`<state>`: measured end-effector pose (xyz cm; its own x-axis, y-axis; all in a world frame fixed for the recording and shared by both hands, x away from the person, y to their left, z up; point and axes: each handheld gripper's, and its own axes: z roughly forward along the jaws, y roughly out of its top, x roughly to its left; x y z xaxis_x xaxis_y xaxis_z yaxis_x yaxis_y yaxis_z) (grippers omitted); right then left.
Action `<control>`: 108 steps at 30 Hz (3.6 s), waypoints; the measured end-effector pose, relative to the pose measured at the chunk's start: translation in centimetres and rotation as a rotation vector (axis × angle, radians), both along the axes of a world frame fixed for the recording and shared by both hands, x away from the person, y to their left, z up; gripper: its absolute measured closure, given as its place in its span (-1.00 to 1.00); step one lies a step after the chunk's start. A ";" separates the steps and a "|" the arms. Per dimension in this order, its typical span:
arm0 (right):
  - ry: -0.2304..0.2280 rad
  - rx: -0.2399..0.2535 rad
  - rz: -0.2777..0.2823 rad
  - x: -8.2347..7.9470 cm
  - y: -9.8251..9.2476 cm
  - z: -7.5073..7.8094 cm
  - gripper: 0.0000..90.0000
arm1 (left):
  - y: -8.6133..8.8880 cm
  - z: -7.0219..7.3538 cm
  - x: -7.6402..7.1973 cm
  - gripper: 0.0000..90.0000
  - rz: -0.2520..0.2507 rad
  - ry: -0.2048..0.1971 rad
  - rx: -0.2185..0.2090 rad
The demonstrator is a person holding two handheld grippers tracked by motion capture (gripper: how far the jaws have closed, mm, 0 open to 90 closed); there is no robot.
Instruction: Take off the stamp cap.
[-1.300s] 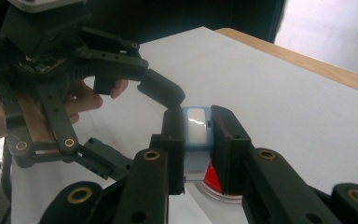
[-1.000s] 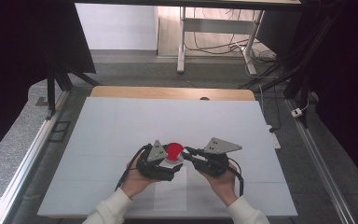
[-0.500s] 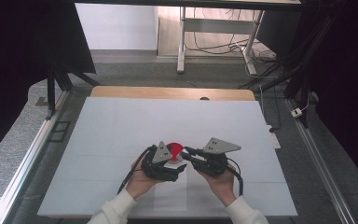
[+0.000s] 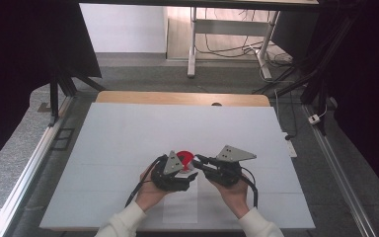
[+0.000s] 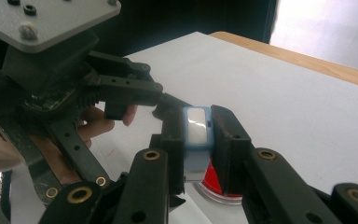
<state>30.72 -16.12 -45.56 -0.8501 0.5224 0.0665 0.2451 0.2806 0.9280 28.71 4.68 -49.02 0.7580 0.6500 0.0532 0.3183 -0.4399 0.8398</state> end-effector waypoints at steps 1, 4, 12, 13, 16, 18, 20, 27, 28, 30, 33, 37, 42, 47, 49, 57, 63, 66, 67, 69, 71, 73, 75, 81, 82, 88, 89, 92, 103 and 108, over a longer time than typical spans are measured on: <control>-0.001 0.003 -0.002 0.0 0.0 0.0 0.67 | -0.1 -0.1 0.0 -0.32 -0.003 0.000 0.003; 0.003 0.009 -0.005 0.0 0.0 -0.1 0.67 | -0.2 -0.2 0.0 -0.26 -0.001 -0.005 0.012; 0.009 0.020 -0.015 0.0 -0.1 -0.2 0.66 | -0.3 -0.3 0.0 -0.14 0.011 -0.017 0.016; 0.010 0.022 -0.017 0.0 -0.1 -0.2 0.67 | -0.4 -0.3 0.0 -0.13 0.011 -0.020 0.016; 0.011 0.024 -0.019 0.0 -0.1 -0.2 0.66 | -0.4 -0.3 -0.1 -0.08 0.014 -0.031 0.018; 0.012 0.031 -0.022 0.0 -0.1 -0.3 0.67 | -0.4 -0.3 -0.1 -0.03 0.011 -0.035 0.018; 0.013 0.032 -0.022 0.0 -0.1 -0.3 0.66 | -0.5 -0.4 -0.1 0.02 0.009 -0.039 0.021; 0.020 0.038 -0.024 0.0 -0.1 -0.3 0.66 | -0.6 -0.7 -0.2 0.15 0.002 -0.039 0.030; 0.021 0.038 -0.023 0.0 -0.1 -0.3 0.67 | -0.6 -0.7 -0.2 0.16 0.001 -0.040 0.030; 0.020 0.040 -0.024 0.0 -0.1 -0.4 0.67 | -0.6 -0.7 -0.2 0.19 0.002 -0.043 0.032; 0.020 0.044 -0.026 0.0 -0.1 -0.3 0.67 | -0.6 -0.7 -0.2 0.23 0.004 -0.048 0.033; 0.023 0.046 -0.025 0.0 -0.1 -0.4 0.66 | -0.6 -0.7 -0.2 0.27 0.005 -0.056 0.035; 0.025 0.044 -0.026 0.1 -0.1 -0.5 0.67 | -0.6 -0.7 -0.3 0.32 0.005 -0.064 0.041; 0.024 0.047 -0.028 0.0 -0.1 -0.5 0.66 | -0.6 -0.7 -0.3 0.33 0.005 -0.066 0.050; 0.025 0.046 -0.028 0.0 -0.1 -0.5 0.67 | -0.6 -0.8 -0.2 0.33 0.006 -0.065 0.052; 0.029 0.049 -0.030 0.0 0.0 -0.6 0.67 | -0.7 -0.9 -0.3 0.40 0.011 -0.074 0.057; 0.034 0.054 -0.037 0.0 0.0 -0.6 0.67 | -0.7 -0.9 -0.3 0.40 0.005 -0.076 0.067; 0.035 0.051 -0.036 0.0 0.0 -0.7 0.67 | -0.7 -0.9 -0.2 0.40 0.004 -0.072 0.070; 0.034 0.051 -0.037 0.0 0.1 -0.7 0.66 | -0.7 -0.9 -0.2 0.40 0.005 -0.072 0.070; 0.033 0.051 -0.037 0.0 0.1 -0.7 0.67 | -0.7 -0.9 -0.2 0.40 0.004 -0.071 0.068; 0.033 0.052 -0.038 -0.1 0.0 -0.7 0.66 | -0.7 -0.9 -0.2 0.40 0.005 -0.071 0.068; 0.033 0.053 -0.039 0.0 0.0 -0.7 0.67 | -0.7 -1.0 -0.2 0.39 0.005 -0.071 0.071; 0.035 0.053 -0.039 0.0 0.0 -0.7 0.67 | -0.7 -1.0 -0.2 0.40 0.002 -0.070 0.074; 0.036 0.057 -0.041 0.0 0.0 -0.8 0.67 | -0.8 -1.0 -0.2 0.40 0.004 -0.072 0.080; 0.036 0.057 -0.042 0.0 0.0 -0.8 0.67 | -0.8 -1.0 -0.2 0.40 0.005 -0.072 0.080; 0.032 0.058 -0.049 -0.1 0.0 -0.9 0.67 | -0.7 -1.0 -0.2 0.41 0.007 -0.072 0.083; 0.031 0.059 -0.049 -0.1 0.0 -0.9 0.67 | -0.7 -1.0 -0.2 0.41 0.007 -0.074 0.083; 0.031 0.062 -0.051 -0.1 0.0 -0.9 0.67 | -0.7 -1.0 -0.2 0.42 0.007 -0.075 0.082; 0.025 0.066 -0.056 -0.2 0.1 -0.9 0.67 | -0.7 -1.1 -0.3 0.44 0.014 -0.081 0.081; 0.023 0.081 -0.063 -0.3 0.0 -1.0 0.67 | -0.7 -1.1 -0.3 0.44 0.018 -0.093 0.079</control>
<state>30.45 -16.11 -46.53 -0.8137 0.5666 0.1298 0.2814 0.1885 0.9409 28.38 3.95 -50.10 0.7354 0.6547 0.1748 0.2488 -0.5008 0.8290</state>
